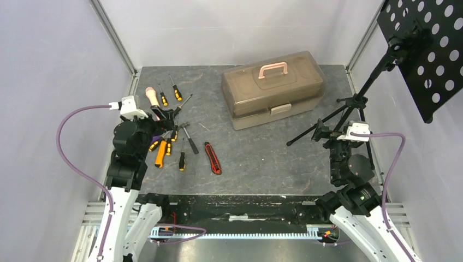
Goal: Pack the tool kit
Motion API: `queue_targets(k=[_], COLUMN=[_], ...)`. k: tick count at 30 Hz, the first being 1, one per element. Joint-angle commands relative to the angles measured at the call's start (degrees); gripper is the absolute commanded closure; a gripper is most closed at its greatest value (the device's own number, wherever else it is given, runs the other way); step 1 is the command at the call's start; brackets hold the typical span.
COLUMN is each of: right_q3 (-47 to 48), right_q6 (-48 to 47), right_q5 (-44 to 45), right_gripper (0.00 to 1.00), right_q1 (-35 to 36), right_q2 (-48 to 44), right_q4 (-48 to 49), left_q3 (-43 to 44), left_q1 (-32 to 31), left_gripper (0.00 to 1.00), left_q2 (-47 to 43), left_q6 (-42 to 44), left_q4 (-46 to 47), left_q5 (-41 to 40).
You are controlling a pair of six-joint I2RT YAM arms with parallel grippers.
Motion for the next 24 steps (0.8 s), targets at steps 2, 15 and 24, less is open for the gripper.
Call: queue_targets(k=[2, 15, 24], right_q3=[1.1, 14.0, 33.7], right_q6=[-0.2, 1.6, 2.9], right_q5=[-5.9, -19.4, -33.2], right_gripper=[0.02, 0.02, 0.02], right_q1=[0.3, 0.1, -8.3], right_q2=[3.1, 29.3, 51.2], right_q4=[4.8, 10.9, 7.7], left_q3=[1.5, -0.1, -0.7], left_q1=[0.1, -0.3, -2.1], left_gripper=[0.11, 0.10, 0.10], left_q2=[3.0, 2.3, 0.5], left_q6=[0.1, 1.5, 2.5], left_q4=[2.8, -0.3, -1.1], left_q5=[2.7, -7.2, -9.4])
